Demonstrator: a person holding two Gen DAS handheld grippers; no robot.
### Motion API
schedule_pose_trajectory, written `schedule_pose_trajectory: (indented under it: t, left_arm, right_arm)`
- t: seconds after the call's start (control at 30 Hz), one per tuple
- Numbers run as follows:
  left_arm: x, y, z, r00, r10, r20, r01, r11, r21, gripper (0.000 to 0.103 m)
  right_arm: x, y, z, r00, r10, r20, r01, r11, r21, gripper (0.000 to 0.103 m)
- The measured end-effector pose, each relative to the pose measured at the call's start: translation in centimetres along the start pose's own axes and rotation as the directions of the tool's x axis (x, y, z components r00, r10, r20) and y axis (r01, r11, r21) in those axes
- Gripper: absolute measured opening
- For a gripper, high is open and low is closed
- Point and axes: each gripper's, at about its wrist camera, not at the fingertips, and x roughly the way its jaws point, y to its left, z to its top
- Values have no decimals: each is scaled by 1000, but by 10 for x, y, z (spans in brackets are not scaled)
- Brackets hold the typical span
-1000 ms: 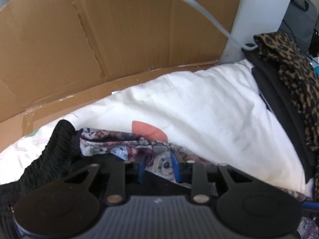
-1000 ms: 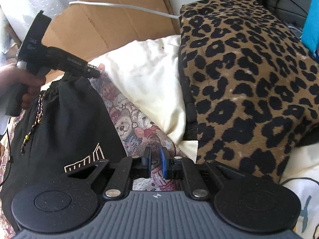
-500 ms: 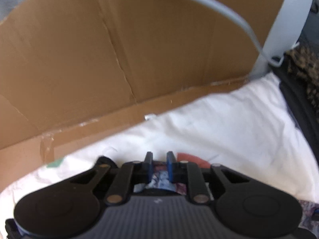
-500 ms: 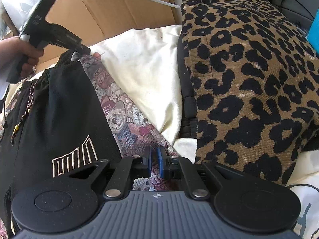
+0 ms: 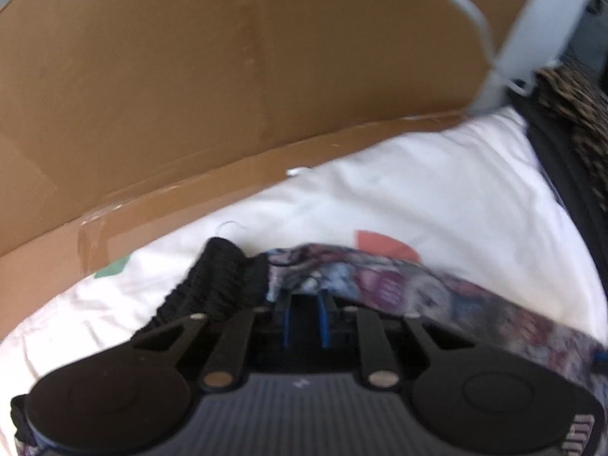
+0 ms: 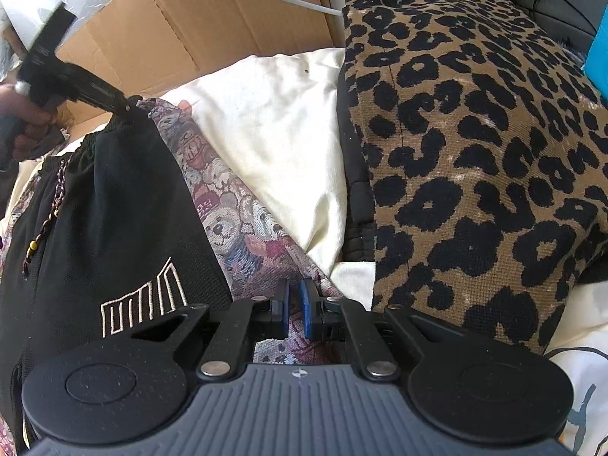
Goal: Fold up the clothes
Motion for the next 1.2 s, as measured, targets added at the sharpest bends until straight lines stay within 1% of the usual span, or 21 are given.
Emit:
schedule_pose_trajectory:
  t: [0.03, 0.07, 0.1, 0.2, 0.3, 0.4, 0.5, 0.57, 0.63, 0.67, 0.7, 0.8, 0.87, 0.9, 0.93, 1.0, 1.1, 1.2]
  left_arm:
    - [4, 2, 2, 1000, 4, 3, -4, 1000, -10, 13]
    - [9, 4, 3, 1000, 9, 5, -9, 1000, -19, 9]
    - [13, 3, 5, 1000, 16, 5, -16, 1000, -12, 7]
    - [22, 1, 10, 999, 36, 10, -36, 999, 7, 5]
    - [24, 4, 14, 999, 28, 30, -28, 1000, -3, 3]
    - [23, 9, 15, 1000, 11, 24, -11, 1000, -11, 3]
    - [16, 9, 17, 1000, 13, 5, -14, 1000, 2, 3]
    - [5, 11, 15, 1000, 6, 10, -6, 1000, 21, 6]
    - [-12, 14, 11, 1000, -4, 29, 3, 1000, 25, 12]
    - [-21, 17, 8, 999, -6, 39, 5, 1000, 23, 18]
    - [-29, 20, 5, 999, -8, 48, 7, 1000, 21, 20]
    - [-54, 28, -3, 997, -13, 77, 12, 1000, 16, 20]
    - [-71, 37, -13, 996, -8, 84, 6, 1000, 25, 20]
    - [-80, 42, -19, 996, -4, 88, 1, 999, 34, 20]
    - [-89, 46, -25, 996, 0, 92, -4, 999, 43, 20]
    - [-105, 62, -37, 994, 18, 107, -22, 999, 35, 21]
    - [-133, 86, -57, 985, 20, 173, -19, 1000, -8, 21]
    - [-155, 111, -80, 977, 50, 209, -38, 997, -61, 20]
  right_arm:
    - [0, 0, 0, 1000, 0, 1, 0, 1000, -3, 11]
    - [0, 0, -1, 1000, 1, 2, -1, 1000, -5, 11]
    - [0, 0, -1, 1000, 2, 2, -2, 1000, -8, 11]
    - [0, -1, -1, 1000, 4, 0, -4, 1000, -12, 11]
    - [-1, 1, -1, 1000, -1, -2, 1, 1000, -19, 11]
    - [-2, 2, -2, 1000, -4, -4, 4, 1000, -30, 10]
    - [-2, 3, -2, 1000, -9, -3, 9, 1000, -25, 11]
    - [-2, 4, -2, 1000, -21, -3, 21, 1000, -16, 11]
    - [-3, 7, -1, 999, -35, -4, 35, 999, -24, 11]
    - [-3, 8, 0, 999, -38, -5, 38, 999, -24, 11]
    - [-4, 8, 1, 999, -36, -7, 36, 999, -15, 12]
    - [-9, 8, 3, 1000, -22, -3, 22, 1000, 5, 17]
    - [-16, 12, 3, 1000, 0, 24, 0, 1000, -3, 23]
    - [-20, 13, 2, 999, 9, 37, -9, 1000, -4, 29]
    - [-24, 14, 2, 999, 15, 48, -15, 1000, -5, 31]
    - [-29, 18, 1, 998, 22, 58, -21, 1000, -7, 31]
    - [-32, 26, 1, 998, 30, 57, -29, 999, -15, 31]
    - [-33, 33, 0, 998, 32, 48, -31, 999, -29, 31]
